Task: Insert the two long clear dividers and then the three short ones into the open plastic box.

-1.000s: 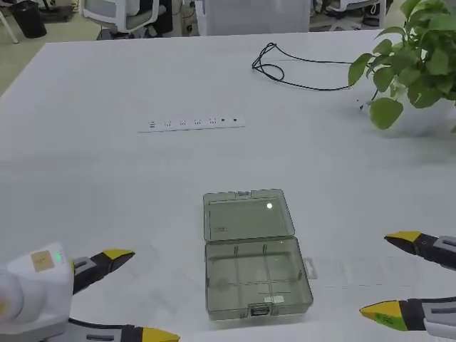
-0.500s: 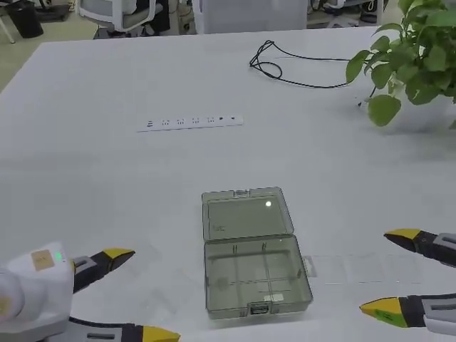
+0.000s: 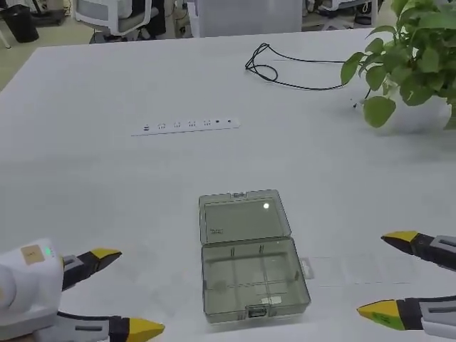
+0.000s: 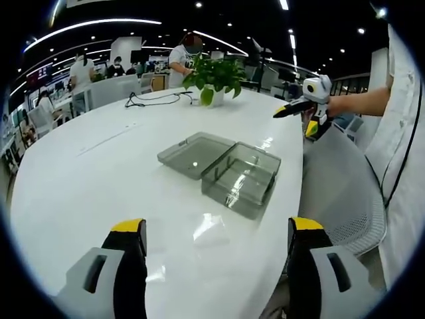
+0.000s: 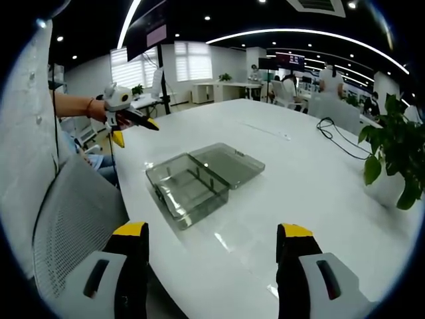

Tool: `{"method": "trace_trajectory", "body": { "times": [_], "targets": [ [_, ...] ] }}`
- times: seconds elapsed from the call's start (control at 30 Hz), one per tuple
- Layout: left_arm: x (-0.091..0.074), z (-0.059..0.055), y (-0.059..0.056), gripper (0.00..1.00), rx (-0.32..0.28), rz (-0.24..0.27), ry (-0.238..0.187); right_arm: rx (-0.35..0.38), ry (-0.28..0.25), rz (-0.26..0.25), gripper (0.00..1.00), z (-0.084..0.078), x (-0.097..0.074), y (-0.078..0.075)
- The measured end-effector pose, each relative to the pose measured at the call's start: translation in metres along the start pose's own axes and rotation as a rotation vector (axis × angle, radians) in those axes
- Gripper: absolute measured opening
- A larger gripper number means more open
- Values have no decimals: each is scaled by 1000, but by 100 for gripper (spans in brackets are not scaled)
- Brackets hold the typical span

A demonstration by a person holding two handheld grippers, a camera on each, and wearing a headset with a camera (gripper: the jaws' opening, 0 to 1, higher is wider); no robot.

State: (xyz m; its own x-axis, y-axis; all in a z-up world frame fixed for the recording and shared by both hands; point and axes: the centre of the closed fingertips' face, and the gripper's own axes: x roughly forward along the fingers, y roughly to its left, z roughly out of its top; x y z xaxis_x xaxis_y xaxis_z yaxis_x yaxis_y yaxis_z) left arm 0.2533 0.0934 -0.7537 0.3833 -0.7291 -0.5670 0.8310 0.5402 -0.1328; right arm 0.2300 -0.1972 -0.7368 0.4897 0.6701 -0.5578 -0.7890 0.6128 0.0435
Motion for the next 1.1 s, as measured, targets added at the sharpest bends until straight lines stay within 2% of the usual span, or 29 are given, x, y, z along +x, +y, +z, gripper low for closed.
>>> {"method": "trace_trajectory", "body": {
  "times": [0.2, 0.27, 0.33, 0.37, 0.43, 0.5, 0.53, 0.63, 0.7, 0.8, 0.83, 0.97, 1.1],
  "targets": [
    [-1, -7, 17, 84, 3, 19, 53, 3, -5, -3, 79, 2, 0, 0],
    [-1, -11, 23, 82, 0, 26, 81, 4, -5, -1, 79, 2, 1, 1],
    [-2, -19, 32, 78, 6, 53, 132, 4, -4, 1, 78, 2, 1, 1],
    [-1, -18, 35, 76, 12, 54, 122, 4, -5, 1, 78, 3, 1, 1],
    [-3, -21, 43, 73, -16, 75, 145, 6, -8, -1, 78, 3, 2, 0],
    [-2, -22, 49, 70, -11, 85, 158, 5, -9, -1, 78, 4, 2, -1],
    [-2, -23, 51, 70, -13, 89, 165, 7, -11, -1, 78, 4, 2, -1],
    [-1, -33, 57, 65, -27, 109, 228, 5, -12, 0, 78, 5, 3, -1],
    [2, -35, 58, 61, -25, 110, 234, 8, -14, 0, 78, 5, 3, -1],
    [4, -44, 62, 58, -42, 124, 288, 12, -16, -1, 77, 4, 2, -1],
    [4, -50, 66, 55, -45, 143, 318, 12, -15, -2, 77, 4, 2, -1],
    [8, -61, 74, 52, -65, 163, 375, 20, -15, -4, 77, 2, 2, -1],
    [11, -65, 79, 51, -78, 174, 397, 28, -17, -5, 77, 0, 1, -1]
  ]
}}
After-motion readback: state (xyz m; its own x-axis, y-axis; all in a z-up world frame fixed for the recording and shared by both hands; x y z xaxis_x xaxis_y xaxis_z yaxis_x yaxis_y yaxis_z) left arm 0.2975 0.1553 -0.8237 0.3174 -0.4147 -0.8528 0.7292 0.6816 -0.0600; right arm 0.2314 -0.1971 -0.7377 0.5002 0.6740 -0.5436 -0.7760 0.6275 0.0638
